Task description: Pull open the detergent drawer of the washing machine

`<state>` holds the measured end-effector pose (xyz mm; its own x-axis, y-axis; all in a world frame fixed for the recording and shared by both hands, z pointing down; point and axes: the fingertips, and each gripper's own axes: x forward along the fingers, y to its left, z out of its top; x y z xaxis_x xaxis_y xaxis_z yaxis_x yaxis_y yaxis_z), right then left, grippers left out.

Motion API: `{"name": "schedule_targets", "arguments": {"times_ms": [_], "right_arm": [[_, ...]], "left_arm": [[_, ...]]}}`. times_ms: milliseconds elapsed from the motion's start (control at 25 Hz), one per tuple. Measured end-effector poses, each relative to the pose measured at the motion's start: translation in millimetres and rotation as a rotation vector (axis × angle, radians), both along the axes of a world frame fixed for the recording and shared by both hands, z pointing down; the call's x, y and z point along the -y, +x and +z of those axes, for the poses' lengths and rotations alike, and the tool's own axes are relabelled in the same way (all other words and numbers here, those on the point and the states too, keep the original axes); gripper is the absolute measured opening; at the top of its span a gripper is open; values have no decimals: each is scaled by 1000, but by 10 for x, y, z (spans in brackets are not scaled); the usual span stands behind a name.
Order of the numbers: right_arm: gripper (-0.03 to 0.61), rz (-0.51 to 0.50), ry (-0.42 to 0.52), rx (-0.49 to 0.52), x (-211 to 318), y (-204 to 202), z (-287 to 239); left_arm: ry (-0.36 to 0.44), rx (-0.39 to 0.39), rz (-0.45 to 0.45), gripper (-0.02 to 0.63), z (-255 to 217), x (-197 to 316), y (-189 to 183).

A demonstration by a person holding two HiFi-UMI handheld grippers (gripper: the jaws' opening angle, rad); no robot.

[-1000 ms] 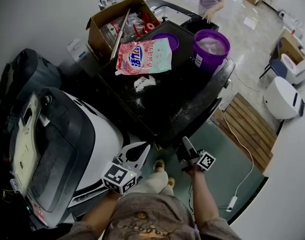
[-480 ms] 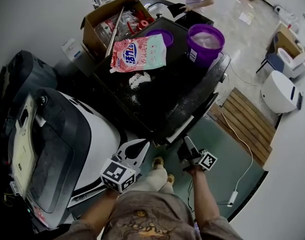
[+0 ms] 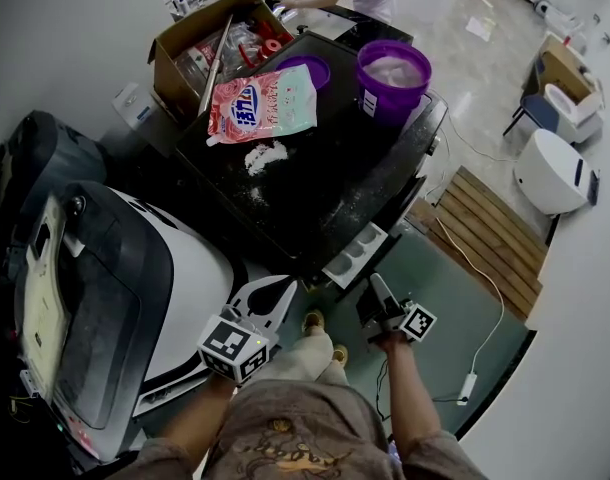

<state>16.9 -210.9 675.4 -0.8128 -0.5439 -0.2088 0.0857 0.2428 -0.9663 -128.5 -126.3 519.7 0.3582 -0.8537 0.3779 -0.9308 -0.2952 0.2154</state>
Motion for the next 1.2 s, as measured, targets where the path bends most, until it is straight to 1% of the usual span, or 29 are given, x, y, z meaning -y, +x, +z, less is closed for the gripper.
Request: {"name": "schedule_targets", "arguments": {"times_ms": [600, 800, 960, 1080, 1200], "right_arm": [[342, 39, -10, 21, -117, 366, -11], [342, 49, -2, 26, -159, 467, -30], [341, 57, -3, 30, -177, 551, -30], [341, 64, -2, 33, -189, 603, -33], [339, 67, -3, 34, -213, 649, -29]], "left_arm": [[3, 14, 37, 21, -27, -10, 205], [9, -18, 51, 21, -81, 21, 311], [2, -9, 74, 21, -72, 36, 379], [-5, 16, 88, 21, -38, 35, 397], [-8, 24, 98, 21, -11, 32, 416]]}}
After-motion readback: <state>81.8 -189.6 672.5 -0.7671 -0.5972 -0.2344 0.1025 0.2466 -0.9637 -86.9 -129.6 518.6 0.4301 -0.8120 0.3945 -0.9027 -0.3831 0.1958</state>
